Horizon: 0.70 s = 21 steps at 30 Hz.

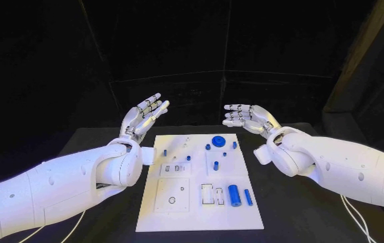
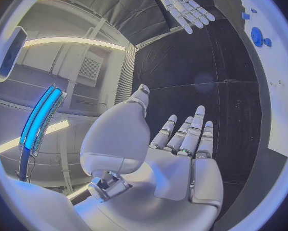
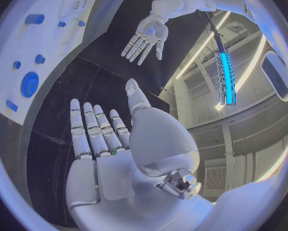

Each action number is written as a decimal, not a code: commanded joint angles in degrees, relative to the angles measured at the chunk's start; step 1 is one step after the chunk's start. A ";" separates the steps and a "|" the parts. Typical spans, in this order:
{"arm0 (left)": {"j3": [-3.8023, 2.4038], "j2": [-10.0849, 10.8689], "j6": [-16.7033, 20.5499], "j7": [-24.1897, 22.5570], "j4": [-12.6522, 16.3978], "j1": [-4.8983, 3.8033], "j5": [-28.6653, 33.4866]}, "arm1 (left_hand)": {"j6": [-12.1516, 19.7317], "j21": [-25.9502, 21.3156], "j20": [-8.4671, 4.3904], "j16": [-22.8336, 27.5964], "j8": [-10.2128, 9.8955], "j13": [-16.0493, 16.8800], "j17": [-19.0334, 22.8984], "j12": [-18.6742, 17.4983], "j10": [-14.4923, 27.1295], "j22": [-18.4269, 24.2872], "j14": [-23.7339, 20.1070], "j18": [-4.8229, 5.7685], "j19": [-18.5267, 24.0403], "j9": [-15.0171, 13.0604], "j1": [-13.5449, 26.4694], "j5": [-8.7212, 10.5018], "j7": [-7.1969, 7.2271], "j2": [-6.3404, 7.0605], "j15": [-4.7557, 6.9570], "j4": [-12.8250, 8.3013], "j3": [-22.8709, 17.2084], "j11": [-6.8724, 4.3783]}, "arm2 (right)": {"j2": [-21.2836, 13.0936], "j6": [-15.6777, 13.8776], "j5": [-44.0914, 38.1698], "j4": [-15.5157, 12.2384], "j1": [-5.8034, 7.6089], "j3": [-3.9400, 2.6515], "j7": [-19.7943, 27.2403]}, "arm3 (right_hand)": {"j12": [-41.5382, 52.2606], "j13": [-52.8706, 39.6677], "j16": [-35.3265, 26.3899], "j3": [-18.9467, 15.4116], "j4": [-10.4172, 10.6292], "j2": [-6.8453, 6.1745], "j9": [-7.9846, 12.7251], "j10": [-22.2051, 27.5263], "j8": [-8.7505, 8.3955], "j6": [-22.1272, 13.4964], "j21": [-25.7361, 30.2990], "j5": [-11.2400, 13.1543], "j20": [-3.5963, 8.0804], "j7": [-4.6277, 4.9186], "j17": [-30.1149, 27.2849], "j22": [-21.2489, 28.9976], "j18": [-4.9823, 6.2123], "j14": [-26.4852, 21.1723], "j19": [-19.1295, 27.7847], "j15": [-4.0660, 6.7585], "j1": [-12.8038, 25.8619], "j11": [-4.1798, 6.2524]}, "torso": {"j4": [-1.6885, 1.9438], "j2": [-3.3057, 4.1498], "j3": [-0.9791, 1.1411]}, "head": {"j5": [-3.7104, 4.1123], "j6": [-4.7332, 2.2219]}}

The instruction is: Assemble the parts on the task board

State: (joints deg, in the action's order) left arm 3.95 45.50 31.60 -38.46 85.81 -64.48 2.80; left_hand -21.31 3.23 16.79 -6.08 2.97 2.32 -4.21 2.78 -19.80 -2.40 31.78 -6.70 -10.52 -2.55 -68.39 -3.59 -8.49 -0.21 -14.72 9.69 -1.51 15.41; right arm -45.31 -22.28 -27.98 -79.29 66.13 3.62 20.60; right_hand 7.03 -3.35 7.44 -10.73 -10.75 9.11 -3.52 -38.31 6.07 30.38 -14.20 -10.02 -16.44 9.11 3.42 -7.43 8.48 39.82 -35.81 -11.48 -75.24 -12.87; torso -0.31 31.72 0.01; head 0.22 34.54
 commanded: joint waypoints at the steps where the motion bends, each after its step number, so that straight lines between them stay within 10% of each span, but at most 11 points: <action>1: -0.02 0.66 -2.91 -7.25 0.63 -0.05 -0.78 | -4.71 1.56 0.07 -2.01 0.93 0.46 -0.71 0.98 -6.02 -0.77 6.41 0.26 -3.43 -0.43 -0.38 -0.26 -8.55 -1.16 0.46 -1.36 0.06 0.00 | 0.15 0.18 -12.27 1.14 1.18 -0.10 -1.93 | 1.86 -0.28 2.72 0.67 -3.66 0.58 -0.98 -15.75 2.90 17.91 -5.54 0.58 1.38 4.25 0.39 -1.65 2.13 16.88 -10.66 2.79 -3.64 2.17 | 0.09 1.09 -0.03 | 0.05 -0.03; 8: -0.02 1.77 -5.72 -6.38 2.15 -0.03 -1.20 | -16.83 9.65 -0.12 -4.78 2.58 1.44 -1.06 4.01 -25.88 -4.51 15.98 -2.12 -21.50 -1.05 -1.47 -0.24 -7.94 -2.91 2.92 -4.72 0.38 -1.60 | 0.67 0.92 -26.92 2.55 3.72 -0.20 -5.82 | 0.26 -0.27 3.93 0.66 -5.87 1.42 -0.37 -21.73 1.83 22.62 -11.11 0.29 5.02 2.61 0.98 -3.75 2.00 27.54 -18.25 6.31 -4.67 4.30 | 0.83 3.04 -0.12 | 0.34 -0.70; 14: -0.01 2.86 -7.66 -5.38 4.16 -0.03 -3.10 | -28.12 12.11 -0.27 -5.33 3.74 1.49 -0.80 4.81 -32.64 -4.96 22.09 -3.65 -27.13 -1.51 -2.09 -0.24 -6.90 -3.82 4.62 -7.32 0.26 -3.06 | 2.38 2.30 -42.65 3.25 5.47 -0.33 -12.20 | -0.87 -0.26 7.20 0.60 -5.85 1.39 -0.32 -26.95 1.39 26.23 -19.31 -0.36 8.52 1.32 3.15 -8.16 2.03 38.32 -23.53 9.46 -6.02 6.38 | 1.41 5.05 -0.50 | 0.82 -1.07; 21: -0.01 3.56 -8.70 -5.23 6.22 0.06 -6.49 | -31.42 13.64 -0.95 -5.22 3.52 1.51 -0.57 4.77 -36.51 -5.02 25.70 -3.95 -30.97 -1.36 -2.10 -0.25 -5.96 -4.62 5.66 -8.88 0.04 -4.11 | 4.88 7.51 -57.38 3.88 6.26 -0.42 -19.05 | -2.64 -0.36 11.13 -0.76 -5.74 0.84 -0.26 -29.13 0.18 27.95 -26.19 1.53 10.07 0.27 6.47 -12.19 1.98 45.18 -25.83 11.09 -5.19 7.44 | 2.13 6.72 -0.68 | 1.41 -1.46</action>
State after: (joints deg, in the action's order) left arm 3.97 48.96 25.34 -38.58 91.64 -64.38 -0.42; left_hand -52.43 16.66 15.85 -11.28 6.47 3.75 -4.84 7.40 -56.03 -7.49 57.09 -9.78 -41.21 -3.98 -70.56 -3.58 -13.39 -4.23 -8.93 1.17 -1.54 11.24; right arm -40.69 -18.80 -73.03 -75.54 72.20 3.29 7.16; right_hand 4.75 -3.66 17.71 -11.22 -16.40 10.20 -3.83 -66.60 6.57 57.75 -38.76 -8.73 -6.79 9.63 9.19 -18.72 9.38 82.49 -60.85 -0.86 -80.31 -5.72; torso 1.36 37.31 -0.53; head 1.41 33.26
